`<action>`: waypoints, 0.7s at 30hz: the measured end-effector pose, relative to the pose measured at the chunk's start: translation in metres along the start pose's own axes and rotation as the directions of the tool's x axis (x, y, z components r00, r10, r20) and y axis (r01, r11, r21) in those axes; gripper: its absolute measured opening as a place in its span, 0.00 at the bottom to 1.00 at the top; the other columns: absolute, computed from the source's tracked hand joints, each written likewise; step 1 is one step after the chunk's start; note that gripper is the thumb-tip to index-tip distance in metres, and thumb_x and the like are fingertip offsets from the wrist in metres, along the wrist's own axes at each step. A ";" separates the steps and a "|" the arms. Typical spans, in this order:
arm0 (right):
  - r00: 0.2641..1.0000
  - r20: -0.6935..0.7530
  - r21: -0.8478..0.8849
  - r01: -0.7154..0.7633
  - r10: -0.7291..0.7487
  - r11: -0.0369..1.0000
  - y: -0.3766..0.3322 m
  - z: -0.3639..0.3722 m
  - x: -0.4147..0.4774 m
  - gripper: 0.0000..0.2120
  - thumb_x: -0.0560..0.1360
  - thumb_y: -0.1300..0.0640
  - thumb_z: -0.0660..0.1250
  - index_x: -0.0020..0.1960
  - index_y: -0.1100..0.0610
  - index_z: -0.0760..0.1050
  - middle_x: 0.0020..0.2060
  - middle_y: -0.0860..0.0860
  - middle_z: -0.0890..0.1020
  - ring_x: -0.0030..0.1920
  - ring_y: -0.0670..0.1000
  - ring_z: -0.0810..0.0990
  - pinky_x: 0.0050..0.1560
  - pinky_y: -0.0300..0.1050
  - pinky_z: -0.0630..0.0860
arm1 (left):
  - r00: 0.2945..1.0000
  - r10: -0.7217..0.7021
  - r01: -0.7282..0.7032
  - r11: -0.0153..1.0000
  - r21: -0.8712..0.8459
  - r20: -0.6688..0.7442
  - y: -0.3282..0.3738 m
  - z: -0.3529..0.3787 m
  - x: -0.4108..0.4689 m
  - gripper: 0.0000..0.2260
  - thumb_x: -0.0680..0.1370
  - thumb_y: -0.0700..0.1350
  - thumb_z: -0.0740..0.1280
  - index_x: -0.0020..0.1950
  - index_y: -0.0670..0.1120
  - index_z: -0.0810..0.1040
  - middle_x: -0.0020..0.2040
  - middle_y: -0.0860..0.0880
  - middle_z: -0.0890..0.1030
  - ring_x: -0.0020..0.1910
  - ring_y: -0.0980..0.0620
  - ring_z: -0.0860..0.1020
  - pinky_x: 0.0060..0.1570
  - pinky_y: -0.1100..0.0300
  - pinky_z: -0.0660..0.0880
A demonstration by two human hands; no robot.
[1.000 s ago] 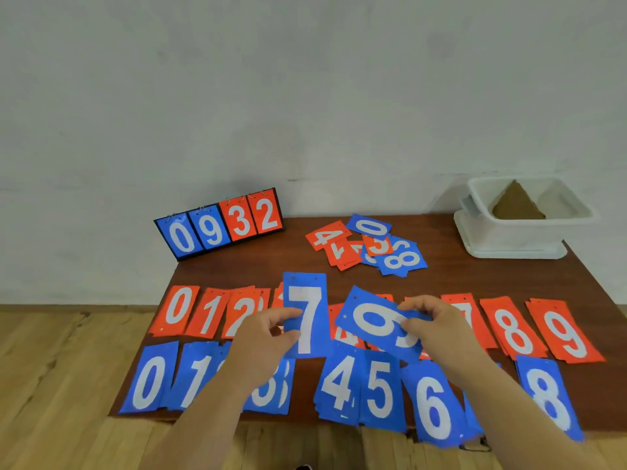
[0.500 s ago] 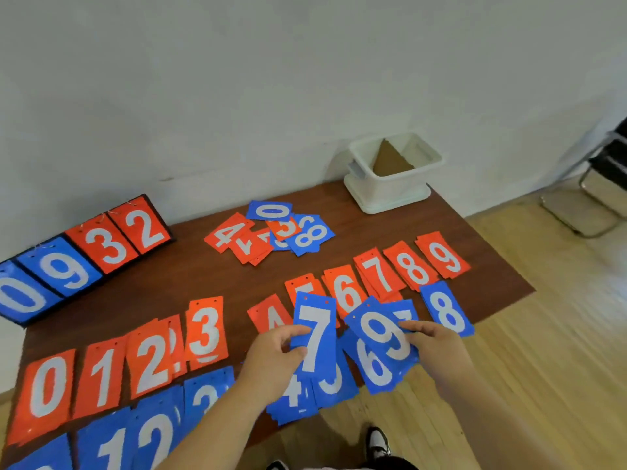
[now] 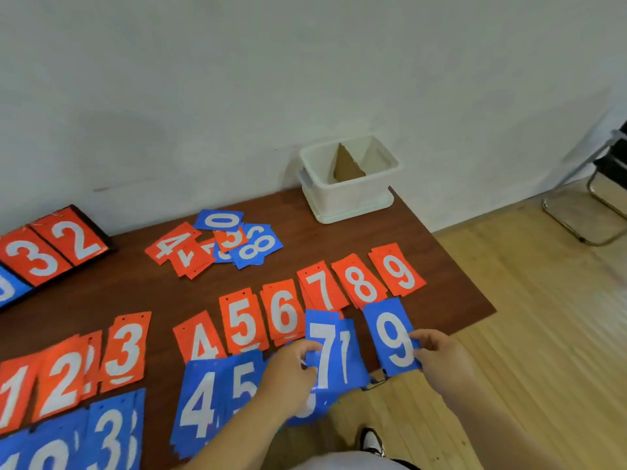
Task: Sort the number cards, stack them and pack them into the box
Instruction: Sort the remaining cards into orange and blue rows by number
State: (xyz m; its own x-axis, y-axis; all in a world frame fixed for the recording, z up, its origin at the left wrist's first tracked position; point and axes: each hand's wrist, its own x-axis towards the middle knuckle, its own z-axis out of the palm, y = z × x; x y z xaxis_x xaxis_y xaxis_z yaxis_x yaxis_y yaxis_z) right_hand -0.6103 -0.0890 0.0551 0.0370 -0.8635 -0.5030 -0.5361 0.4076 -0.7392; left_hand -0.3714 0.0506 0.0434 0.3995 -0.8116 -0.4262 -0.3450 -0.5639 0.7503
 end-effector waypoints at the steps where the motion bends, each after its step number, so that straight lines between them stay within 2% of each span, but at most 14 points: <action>1: 1.000 0.016 -0.023 0.001 -0.001 1.000 0.004 -0.007 0.007 0.13 0.76 0.68 0.65 0.50 0.52 0.81 0.43 0.51 0.86 0.31 0.52 0.78 0.28 0.48 0.72 | 1.000 -0.015 0.016 1.000 0.027 -0.005 0.003 0.011 0.003 0.19 0.81 0.37 0.65 0.65 0.58 0.77 0.56 0.59 0.76 0.36 0.61 0.76 0.36 0.67 0.74; 3: 0.999 0.032 -0.038 -0.003 0.004 0.999 0.009 -0.024 0.027 0.13 0.75 0.68 0.65 0.49 0.51 0.81 0.43 0.52 0.86 0.35 0.57 0.81 0.36 0.59 0.78 | 0.999 -0.036 0.039 0.996 0.085 -0.036 0.013 0.035 0.013 0.18 0.81 0.39 0.65 0.66 0.58 0.76 0.57 0.59 0.78 0.43 0.61 0.77 0.46 0.61 0.78; 4: 0.999 0.042 -0.057 -0.003 0.006 0.998 0.011 -0.034 0.039 0.13 0.75 0.67 0.65 0.49 0.50 0.80 0.44 0.51 0.85 0.39 0.59 0.83 0.40 0.61 0.80 | 0.996 -0.059 0.065 0.993 0.103 -0.064 0.017 0.045 0.018 0.18 0.81 0.39 0.65 0.66 0.58 0.76 0.58 0.59 0.79 0.44 0.61 0.77 0.48 0.61 0.78; 5: 0.999 0.048 -0.079 0.003 0.001 0.997 0.012 -0.042 0.049 0.13 0.75 0.67 0.65 0.50 0.50 0.79 0.44 0.50 0.85 0.41 0.58 0.84 0.41 0.60 0.81 | 0.992 -0.095 0.104 0.988 0.110 -0.087 0.021 0.054 0.022 0.18 0.81 0.39 0.64 0.66 0.58 0.76 0.57 0.59 0.80 0.42 0.61 0.77 0.46 0.60 0.79; 8: 0.999 0.025 -0.113 0.038 -0.035 0.993 0.014 -0.061 0.076 0.11 0.76 0.67 0.65 0.51 0.51 0.78 0.43 0.48 0.84 0.35 0.51 0.81 0.28 0.43 0.74 | 0.970 -0.196 0.214 0.968 0.129 -0.142 0.026 0.079 0.033 0.19 0.81 0.38 0.63 0.65 0.60 0.75 0.45 0.57 0.79 0.36 0.52 0.79 0.37 0.51 0.79; 9: 0.999 0.022 -0.116 0.052 -0.050 0.992 0.017 -0.064 0.086 0.11 0.77 0.67 0.65 0.51 0.52 0.77 0.43 0.47 0.83 0.33 0.49 0.79 0.25 0.39 0.72 | 0.968 -0.205 0.226 0.963 0.144 -0.146 0.026 0.086 0.036 0.20 0.81 0.38 0.62 0.67 0.60 0.74 0.43 0.56 0.78 0.34 0.51 0.79 0.32 0.51 0.77; 11: 0.997 0.026 -0.145 0.069 -0.066 0.987 0.022 -0.069 0.108 0.11 0.77 0.66 0.64 0.52 0.51 0.77 0.42 0.45 0.83 0.32 0.49 0.79 0.25 0.39 0.71 | 0.968 -0.203 0.231 0.950 0.208 -0.148 0.028 0.098 0.045 0.21 0.81 0.39 0.62 0.70 0.59 0.72 0.45 0.54 0.78 0.34 0.53 0.76 0.27 0.58 0.69; 13: 0.997 0.029 -0.200 0.081 -0.077 0.977 0.030 -0.069 0.125 0.11 0.78 0.64 0.63 0.55 0.52 0.77 0.44 0.45 0.82 0.33 0.49 0.79 0.29 0.42 0.73 | 0.968 -0.184 0.231 0.917 0.325 -0.168 0.030 0.104 0.052 0.21 0.82 0.40 0.63 0.73 0.57 0.71 0.52 0.53 0.78 0.43 0.53 0.77 0.34 0.60 0.71; 16: 0.990 0.043 -0.415 0.139 -0.133 0.899 0.046 -0.067 0.142 0.13 0.79 0.58 0.66 0.63 0.52 0.77 0.55 0.50 0.76 0.41 0.47 0.76 0.40 0.42 0.72 | 0.966 -0.105 0.224 0.801 0.555 -0.238 0.026 0.116 0.057 0.18 0.81 0.47 0.64 0.71 0.58 0.73 0.62 0.51 0.74 0.60 0.48 0.71 0.54 0.54 0.75; 19: 0.985 0.044 -0.552 0.165 -0.169 0.817 0.056 -0.066 0.147 0.16 0.80 0.51 0.66 0.67 0.50 0.76 0.60 0.52 0.70 0.53 0.51 0.73 0.51 0.44 0.72 | 0.957 -0.116 0.257 0.766 0.589 -0.267 0.027 0.121 0.058 0.17 0.82 0.51 0.65 0.71 0.59 0.74 0.71 0.49 0.69 0.67 0.45 0.66 0.61 0.50 0.72; 21: 0.980 0.069 -0.569 0.194 -0.189 0.799 0.057 -0.067 0.146 0.17 0.80 0.50 0.65 0.68 0.50 0.76 0.61 0.52 0.71 0.57 0.54 0.74 0.55 0.46 0.74 | 0.960 -0.130 0.257 0.765 0.591 -0.249 0.026 0.121 0.058 0.19 0.81 0.51 0.65 0.72 0.59 0.73 0.72 0.49 0.68 0.69 0.45 0.66 0.63 0.51 0.71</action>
State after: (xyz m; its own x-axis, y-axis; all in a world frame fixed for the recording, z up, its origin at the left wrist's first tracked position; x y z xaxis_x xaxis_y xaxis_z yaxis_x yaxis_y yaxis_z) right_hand -0.6915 -0.2120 -0.0306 0.1960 -0.9023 -0.3841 -0.9012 -0.0113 -0.4332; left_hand -0.4604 -0.0296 -0.0229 0.6397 -0.6676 -0.3809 -0.6632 -0.7300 0.1655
